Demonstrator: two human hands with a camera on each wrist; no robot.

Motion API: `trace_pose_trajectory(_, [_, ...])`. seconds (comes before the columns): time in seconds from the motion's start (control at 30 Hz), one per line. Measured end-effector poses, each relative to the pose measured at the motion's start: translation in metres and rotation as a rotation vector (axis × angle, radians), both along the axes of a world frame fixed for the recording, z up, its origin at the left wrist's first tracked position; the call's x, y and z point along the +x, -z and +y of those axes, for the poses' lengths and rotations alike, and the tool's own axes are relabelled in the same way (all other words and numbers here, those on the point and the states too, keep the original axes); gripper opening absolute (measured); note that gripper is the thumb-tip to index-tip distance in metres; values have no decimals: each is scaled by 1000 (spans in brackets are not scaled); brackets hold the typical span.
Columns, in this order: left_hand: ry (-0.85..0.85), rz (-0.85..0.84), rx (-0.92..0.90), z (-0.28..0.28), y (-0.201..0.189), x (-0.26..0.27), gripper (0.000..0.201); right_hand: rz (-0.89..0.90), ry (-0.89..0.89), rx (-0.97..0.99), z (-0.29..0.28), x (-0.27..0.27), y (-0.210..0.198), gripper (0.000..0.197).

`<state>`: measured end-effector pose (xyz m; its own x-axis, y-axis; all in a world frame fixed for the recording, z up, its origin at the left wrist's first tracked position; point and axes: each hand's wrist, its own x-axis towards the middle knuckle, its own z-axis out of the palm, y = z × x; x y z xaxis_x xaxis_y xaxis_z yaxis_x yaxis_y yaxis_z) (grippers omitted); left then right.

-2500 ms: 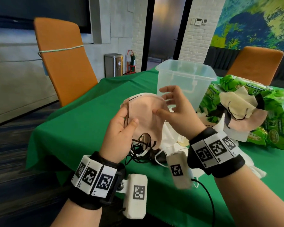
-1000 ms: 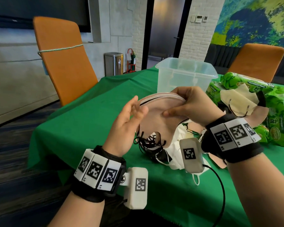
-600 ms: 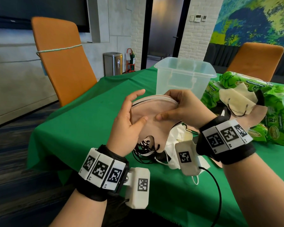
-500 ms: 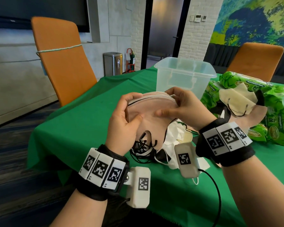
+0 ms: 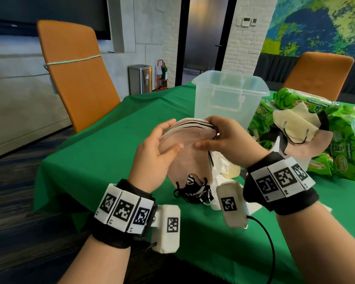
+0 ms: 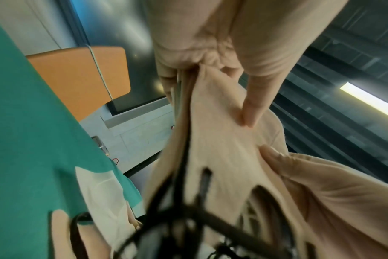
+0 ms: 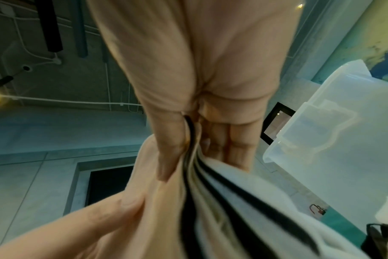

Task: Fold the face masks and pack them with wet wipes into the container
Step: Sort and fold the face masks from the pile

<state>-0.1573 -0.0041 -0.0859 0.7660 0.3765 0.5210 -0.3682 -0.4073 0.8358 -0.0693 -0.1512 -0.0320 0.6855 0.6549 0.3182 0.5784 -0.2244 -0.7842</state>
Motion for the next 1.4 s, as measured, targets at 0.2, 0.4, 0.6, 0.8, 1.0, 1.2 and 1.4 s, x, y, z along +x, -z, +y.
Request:
trace_pose_trajectory(0.2, [1, 60, 191, -4, 5, -4, 34, -19, 67, 92, 0, -1, 10, 20])
trace_pose_trajectory(0.4, [-47, -1, 66, -6, 7, -3, 34, -44, 60, 84, 3, -10, 19, 40])
trace_pose_trajectory(0.6, [-56, -40, -117, 0, 6, -2, 30, -117, -21, -163, 0, -9, 22, 36])
trace_pose_trajectory(0.8, [102, 21, -161, 5, 6, -2, 30, -134, -56, -187, -1, -14, 16, 27])
trace_pose_trajectory(1.0, [72, -9, -139, 23, -8, -4, 25, -85, -10, -193, -11, -16, 12, 14])
trace_pose_trajectory(1.2, [78, -97, -99, 30, -26, -7, 30, 96, -69, -26, -20, -22, 10, 33])
trace_pose_trajectory(1.4, [97, -96, -88, 37, -38, 0, 45, 117, -101, 2, -20, -22, 7, 34])
